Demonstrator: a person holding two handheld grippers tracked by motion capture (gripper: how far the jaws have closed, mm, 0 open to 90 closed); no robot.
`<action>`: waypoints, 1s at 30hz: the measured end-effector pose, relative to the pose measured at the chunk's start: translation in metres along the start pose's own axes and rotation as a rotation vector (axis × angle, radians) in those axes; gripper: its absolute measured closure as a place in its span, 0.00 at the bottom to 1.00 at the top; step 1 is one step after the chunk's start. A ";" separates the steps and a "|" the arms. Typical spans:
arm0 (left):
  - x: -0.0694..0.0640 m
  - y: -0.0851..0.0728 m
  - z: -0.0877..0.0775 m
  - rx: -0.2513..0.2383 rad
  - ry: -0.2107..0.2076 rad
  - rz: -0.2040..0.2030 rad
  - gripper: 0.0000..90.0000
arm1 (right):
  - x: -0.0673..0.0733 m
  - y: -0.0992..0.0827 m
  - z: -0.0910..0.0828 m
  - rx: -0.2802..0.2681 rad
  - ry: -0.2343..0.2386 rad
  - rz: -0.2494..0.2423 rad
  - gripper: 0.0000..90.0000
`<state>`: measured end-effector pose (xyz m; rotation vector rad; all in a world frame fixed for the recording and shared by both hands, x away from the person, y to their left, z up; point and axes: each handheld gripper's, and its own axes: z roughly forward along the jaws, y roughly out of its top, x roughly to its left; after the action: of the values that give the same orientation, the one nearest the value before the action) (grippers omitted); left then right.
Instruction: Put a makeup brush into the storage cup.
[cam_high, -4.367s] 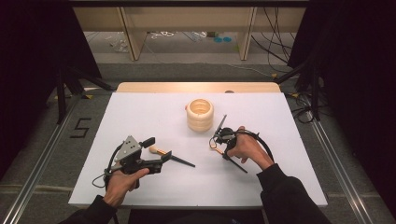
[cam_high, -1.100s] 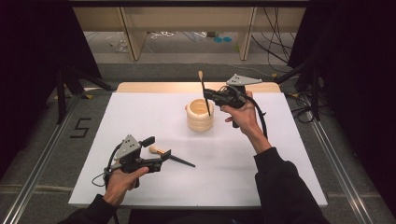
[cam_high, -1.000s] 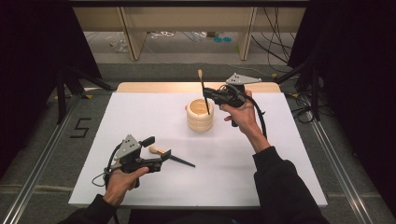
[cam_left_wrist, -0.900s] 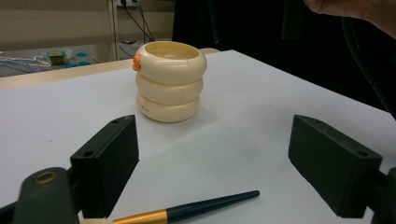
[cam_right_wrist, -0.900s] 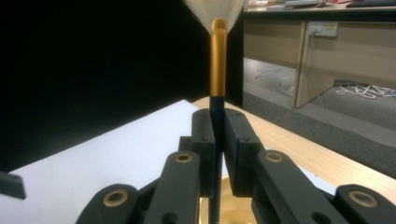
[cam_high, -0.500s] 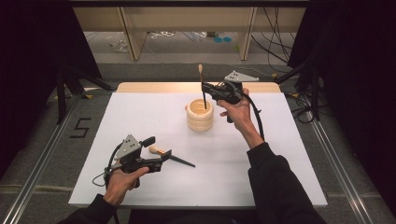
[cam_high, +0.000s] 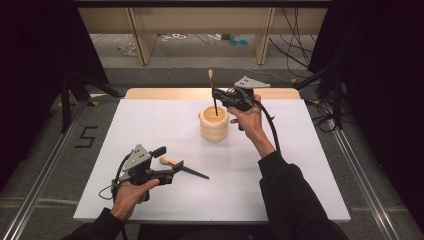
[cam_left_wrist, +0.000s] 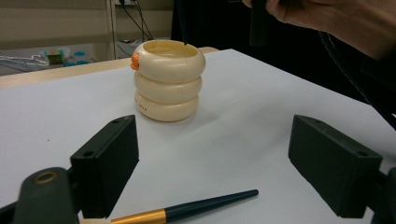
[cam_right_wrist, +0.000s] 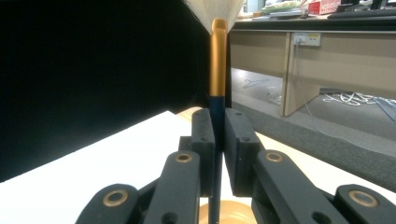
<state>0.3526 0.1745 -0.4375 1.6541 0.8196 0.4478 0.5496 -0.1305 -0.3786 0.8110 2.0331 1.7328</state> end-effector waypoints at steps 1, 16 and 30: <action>0.000 0.000 0.000 -0.001 0.000 0.000 0.18 | 0.000 -0.001 0.000 0.007 0.004 0.012 0.92; -0.001 0.000 -0.001 0.005 0.004 0.001 0.18 | -0.010 -0.017 0.005 0.029 -0.018 0.037 0.92; 0.000 0.000 0.000 0.000 -0.001 0.003 0.18 | -0.013 -0.030 0.008 0.038 -0.026 0.069 0.92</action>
<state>0.3523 0.1743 -0.4374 1.6556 0.8162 0.4491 0.5588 -0.1354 -0.4108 0.9208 2.0496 1.7160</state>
